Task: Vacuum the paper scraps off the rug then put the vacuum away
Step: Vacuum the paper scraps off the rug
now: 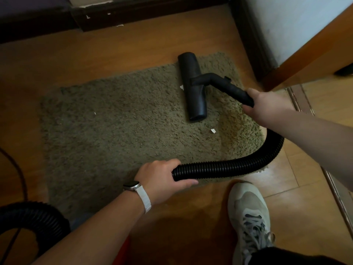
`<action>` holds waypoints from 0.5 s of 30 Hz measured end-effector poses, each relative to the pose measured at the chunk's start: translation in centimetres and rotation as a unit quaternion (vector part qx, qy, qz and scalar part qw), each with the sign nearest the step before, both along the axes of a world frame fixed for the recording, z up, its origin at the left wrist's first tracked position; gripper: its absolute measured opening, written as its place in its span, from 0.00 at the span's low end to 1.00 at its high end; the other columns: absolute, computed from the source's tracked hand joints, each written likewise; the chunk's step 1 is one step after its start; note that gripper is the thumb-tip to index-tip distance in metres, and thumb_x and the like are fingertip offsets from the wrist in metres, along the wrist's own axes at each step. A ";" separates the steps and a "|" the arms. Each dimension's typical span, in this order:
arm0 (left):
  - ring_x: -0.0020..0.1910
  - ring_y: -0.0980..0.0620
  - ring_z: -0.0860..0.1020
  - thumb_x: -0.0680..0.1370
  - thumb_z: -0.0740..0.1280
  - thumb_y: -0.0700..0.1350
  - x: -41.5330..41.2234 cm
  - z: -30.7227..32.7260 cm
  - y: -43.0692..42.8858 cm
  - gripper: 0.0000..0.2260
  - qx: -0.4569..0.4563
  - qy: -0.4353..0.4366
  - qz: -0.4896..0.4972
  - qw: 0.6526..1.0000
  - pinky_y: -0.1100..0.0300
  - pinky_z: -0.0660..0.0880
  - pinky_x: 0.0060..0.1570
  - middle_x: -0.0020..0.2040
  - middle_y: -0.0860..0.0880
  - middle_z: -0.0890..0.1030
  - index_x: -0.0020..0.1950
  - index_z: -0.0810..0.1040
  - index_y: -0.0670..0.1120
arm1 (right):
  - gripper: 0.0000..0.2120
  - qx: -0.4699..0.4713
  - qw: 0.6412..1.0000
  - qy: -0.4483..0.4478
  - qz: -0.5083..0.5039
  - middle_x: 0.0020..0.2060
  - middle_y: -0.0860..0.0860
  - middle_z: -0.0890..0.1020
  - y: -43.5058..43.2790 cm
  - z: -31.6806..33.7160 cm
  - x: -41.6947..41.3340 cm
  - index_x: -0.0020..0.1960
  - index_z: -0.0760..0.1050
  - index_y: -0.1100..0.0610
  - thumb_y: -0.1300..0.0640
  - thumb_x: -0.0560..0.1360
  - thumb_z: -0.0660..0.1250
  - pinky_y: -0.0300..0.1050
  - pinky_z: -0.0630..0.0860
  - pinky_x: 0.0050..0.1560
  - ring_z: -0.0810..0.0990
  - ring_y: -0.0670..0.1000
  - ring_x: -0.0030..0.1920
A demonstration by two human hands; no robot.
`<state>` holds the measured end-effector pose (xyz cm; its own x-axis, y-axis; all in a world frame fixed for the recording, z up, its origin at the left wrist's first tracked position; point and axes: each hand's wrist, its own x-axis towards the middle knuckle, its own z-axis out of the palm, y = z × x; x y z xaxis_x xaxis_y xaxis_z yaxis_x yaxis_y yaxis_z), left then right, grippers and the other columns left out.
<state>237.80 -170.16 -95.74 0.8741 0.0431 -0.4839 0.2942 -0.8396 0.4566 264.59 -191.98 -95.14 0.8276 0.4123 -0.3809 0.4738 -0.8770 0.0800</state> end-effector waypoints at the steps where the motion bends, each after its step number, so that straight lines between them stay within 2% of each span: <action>1: 0.37 0.60 0.77 0.69 0.59 0.76 -0.1 0.1 0.2 0.25 0.001 0.001 0.002 1.000 0.59 0.77 0.37 0.37 0.57 0.78 0.49 0.75 0.57 | 0.12 0.004 1.000 0.004 0.007 0.35 0.51 0.76 0.6 -0.2 -0.1 0.60 0.68 0.50 0.44 0.81 0.61 0.44 0.71 0.28 0.76 0.53 0.32; 7: 0.39 0.59 0.78 0.69 0.60 0.75 -0.8 0.2 0.9 0.25 0.006 -0.004 0.006 1.000 0.60 0.76 0.37 0.39 0.57 0.78 0.52 0.76 0.57 | 0.15 0.012 0.999 0.029 0.019 0.37 0.49 0.76 3.6 -1.2 -0.5 0.64 0.68 0.47 0.43 0.80 0.61 0.45 0.73 0.31 0.77 0.53 0.35; 12: 0.39 0.58 0.78 0.69 0.60 0.75 -0.9 0.2 0.9 0.25 0.011 -0.003 0.008 1.000 0.58 0.77 0.38 0.37 0.56 0.78 0.50 0.75 0.56 | 0.11 0.047 0.997 0.067 0.009 0.37 0.50 0.77 3.3 -2.0 -0.3 0.58 0.69 0.47 0.43 0.81 0.61 0.44 0.69 0.29 0.77 0.51 0.35; 15: 0.39 0.58 0.77 0.69 0.59 0.75 -0.7 0.3 0.7 0.25 0.019 -0.004 0.008 1.000 0.59 0.76 0.38 0.38 0.57 0.78 0.50 0.75 0.56 | 0.12 0.068 0.995 0.072 -0.015 0.37 0.50 0.77 1.5 -2.5 -0.2 0.58 0.69 0.47 0.41 0.80 0.61 0.45 0.71 0.30 0.77 0.51 0.35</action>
<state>237.11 -169.48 -95.45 0.8770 0.0748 -0.4747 0.3034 -0.8521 0.4264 264.39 -190.45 -97.60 0.7804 0.4446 -0.4396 0.4460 -0.8886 -0.1071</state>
